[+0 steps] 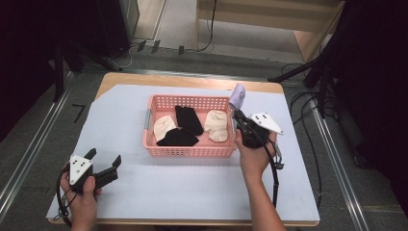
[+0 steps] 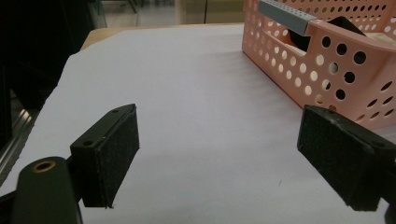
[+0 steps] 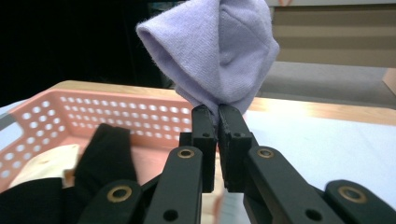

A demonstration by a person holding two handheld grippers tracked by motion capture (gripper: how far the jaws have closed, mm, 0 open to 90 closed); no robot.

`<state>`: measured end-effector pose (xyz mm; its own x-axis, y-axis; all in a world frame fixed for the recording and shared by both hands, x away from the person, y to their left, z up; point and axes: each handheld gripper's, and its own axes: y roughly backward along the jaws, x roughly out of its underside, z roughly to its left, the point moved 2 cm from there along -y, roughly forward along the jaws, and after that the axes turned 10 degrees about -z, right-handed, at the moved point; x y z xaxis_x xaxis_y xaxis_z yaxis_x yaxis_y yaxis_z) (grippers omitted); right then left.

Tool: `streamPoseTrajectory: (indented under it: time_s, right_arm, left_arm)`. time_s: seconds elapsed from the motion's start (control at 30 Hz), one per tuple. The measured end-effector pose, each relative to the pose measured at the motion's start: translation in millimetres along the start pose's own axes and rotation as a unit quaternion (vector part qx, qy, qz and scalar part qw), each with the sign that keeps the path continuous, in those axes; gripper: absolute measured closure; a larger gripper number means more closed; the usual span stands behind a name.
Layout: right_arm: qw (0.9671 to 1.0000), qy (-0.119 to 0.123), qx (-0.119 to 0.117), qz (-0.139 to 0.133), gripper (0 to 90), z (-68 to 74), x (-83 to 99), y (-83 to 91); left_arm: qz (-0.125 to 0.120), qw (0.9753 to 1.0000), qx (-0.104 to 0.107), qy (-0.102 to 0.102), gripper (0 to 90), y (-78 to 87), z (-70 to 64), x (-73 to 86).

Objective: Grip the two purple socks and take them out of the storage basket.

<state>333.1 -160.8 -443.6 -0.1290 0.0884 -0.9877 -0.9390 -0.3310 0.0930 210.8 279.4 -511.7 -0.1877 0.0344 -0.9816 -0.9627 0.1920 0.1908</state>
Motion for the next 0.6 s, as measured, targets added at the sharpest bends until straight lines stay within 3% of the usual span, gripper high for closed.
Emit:
streamPoseTrajectory:
  time_s: [0.2, 0.43, 0.5, 0.6]
  right_arm:
    - [0.9996, -0.008, 0.026, -0.002, 86.6, -23.3, 8.7, 13.2]
    - [0.9977, -0.013, 0.062, 0.023, 85.3, -51.0, 34.3, 27.5]
    - [0.9963, -0.025, 0.077, 0.027, 78.1, -57.6, 40.2, 31.1]
    - [0.9943, -0.045, 0.096, 0.012, 57.1, -66.5, 45.4, 38.2]
  left_arm:
    - [0.0, 1.0, 0.0, -0.003, 14.0, 0.2, -0.3, 0.0]
    - [0.001, 1.0, 0.0, -0.003, 14.0, 0.4, -0.4, 0.0]
    - [0.001, 1.0, 0.0, -0.004, 14.0, 0.5, -0.4, -0.1]
    - [0.001, 1.0, 0.0, -0.004, 14.0, 0.5, -0.5, 0.0]
